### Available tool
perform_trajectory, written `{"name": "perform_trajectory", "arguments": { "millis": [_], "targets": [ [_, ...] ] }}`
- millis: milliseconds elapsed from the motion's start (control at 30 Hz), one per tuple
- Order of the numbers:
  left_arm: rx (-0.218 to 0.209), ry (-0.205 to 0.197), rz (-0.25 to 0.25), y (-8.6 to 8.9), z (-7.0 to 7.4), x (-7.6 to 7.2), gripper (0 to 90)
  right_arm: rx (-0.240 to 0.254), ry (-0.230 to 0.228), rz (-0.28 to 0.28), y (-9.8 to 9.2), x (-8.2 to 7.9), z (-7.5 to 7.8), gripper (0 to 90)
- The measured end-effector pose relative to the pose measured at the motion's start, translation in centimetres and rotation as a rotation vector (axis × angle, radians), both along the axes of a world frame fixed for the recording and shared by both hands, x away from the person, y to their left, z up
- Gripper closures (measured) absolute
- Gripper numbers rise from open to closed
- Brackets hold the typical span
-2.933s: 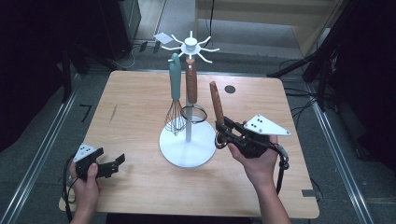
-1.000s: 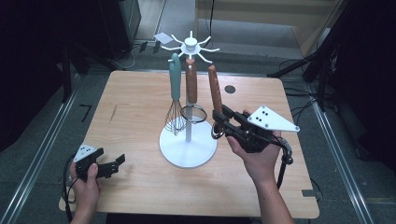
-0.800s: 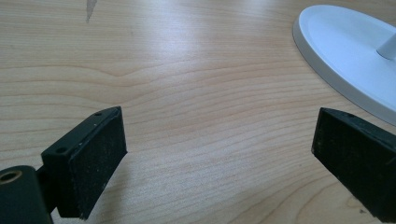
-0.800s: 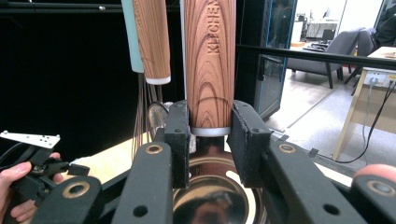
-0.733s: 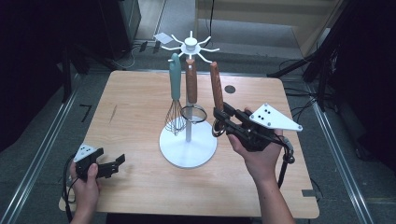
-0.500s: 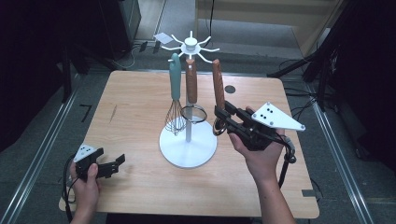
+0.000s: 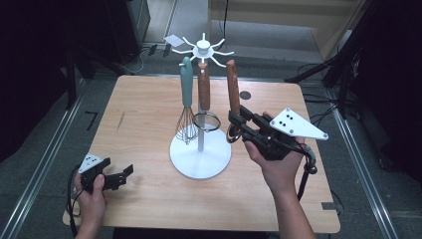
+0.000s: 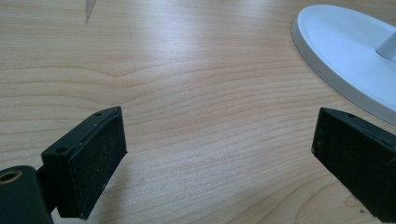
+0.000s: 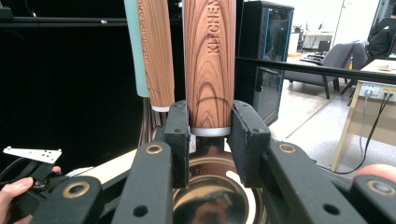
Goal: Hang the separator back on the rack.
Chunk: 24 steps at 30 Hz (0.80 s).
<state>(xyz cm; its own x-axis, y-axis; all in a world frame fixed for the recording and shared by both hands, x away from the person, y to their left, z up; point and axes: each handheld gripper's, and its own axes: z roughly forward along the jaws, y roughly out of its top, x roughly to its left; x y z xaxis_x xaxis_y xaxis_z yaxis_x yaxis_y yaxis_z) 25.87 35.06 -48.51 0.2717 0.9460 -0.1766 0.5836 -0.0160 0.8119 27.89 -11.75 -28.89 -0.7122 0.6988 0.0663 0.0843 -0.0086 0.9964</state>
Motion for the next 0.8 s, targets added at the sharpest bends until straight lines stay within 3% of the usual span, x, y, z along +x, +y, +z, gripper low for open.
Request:
{"name": "perform_trajectory", "arguments": {
  "millis": [667,800],
  "targets": [
    [-0.001,0.003,0.001,0.0,0.0,0.0,3.3,-0.007,0.012,0.007,1.5,0.6,-0.3,71.0],
    [0.000,0.003,0.000,0.0,0.0,0.0,3.3,0.024,0.026,-0.019,1.3,0.8,-0.7,56.4]
  ]
}}
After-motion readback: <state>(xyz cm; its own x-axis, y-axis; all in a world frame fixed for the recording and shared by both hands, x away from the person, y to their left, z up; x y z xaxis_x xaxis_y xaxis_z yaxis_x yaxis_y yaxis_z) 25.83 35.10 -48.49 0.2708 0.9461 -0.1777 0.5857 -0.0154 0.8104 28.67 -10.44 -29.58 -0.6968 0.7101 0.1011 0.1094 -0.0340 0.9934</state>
